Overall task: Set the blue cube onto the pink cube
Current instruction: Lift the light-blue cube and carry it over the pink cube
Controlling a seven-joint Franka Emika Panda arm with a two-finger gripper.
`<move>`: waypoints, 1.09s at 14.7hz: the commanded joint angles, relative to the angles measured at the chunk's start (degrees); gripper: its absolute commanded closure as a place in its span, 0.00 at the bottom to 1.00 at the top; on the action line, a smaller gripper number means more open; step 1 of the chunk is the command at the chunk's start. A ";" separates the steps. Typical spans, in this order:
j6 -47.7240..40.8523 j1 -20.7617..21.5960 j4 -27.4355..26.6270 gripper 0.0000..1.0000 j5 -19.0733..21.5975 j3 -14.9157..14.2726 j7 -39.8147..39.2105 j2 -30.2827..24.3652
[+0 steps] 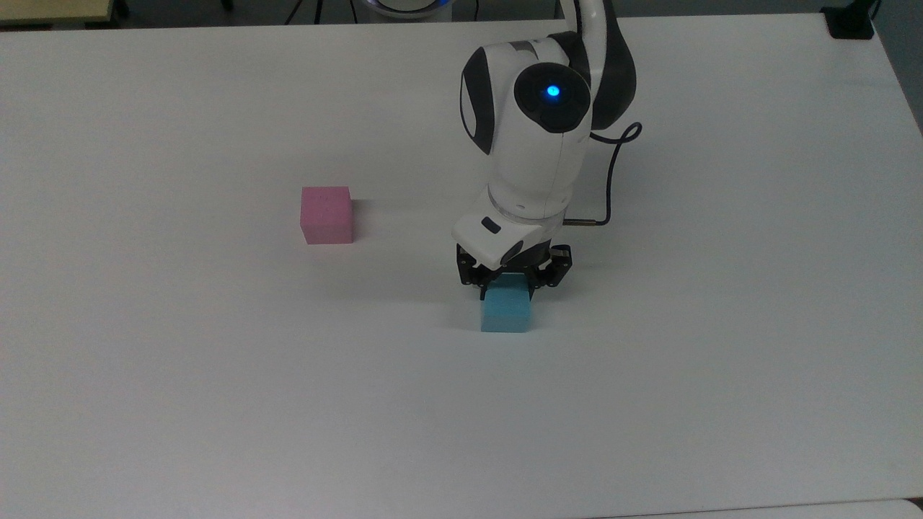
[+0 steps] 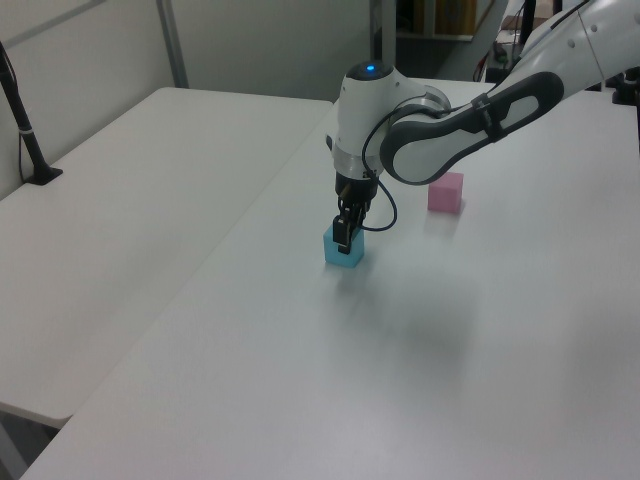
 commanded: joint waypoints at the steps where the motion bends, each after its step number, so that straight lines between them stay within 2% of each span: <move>1: 0.83 -0.48 -0.59 0.94 -1.10 -0.06 0.59 -5.29; 5: -0.92 -2.84 -6.90 0.93 -1.10 -0.15 -1.06 -16.80; 8: -7.83 -6.35 -9.37 0.91 -1.10 -1.63 -8.69 -22.43; 10: -15.65 -8.21 -10.60 0.91 -0.83 -4.09 -17.38 -24.11; 11: -16.65 -9.00 -12.43 0.91 -0.83 -4.71 -20.73 -24.56; 16: -16.92 -11.64 -17.28 0.91 -1.10 -5.07 -25.24 -23.86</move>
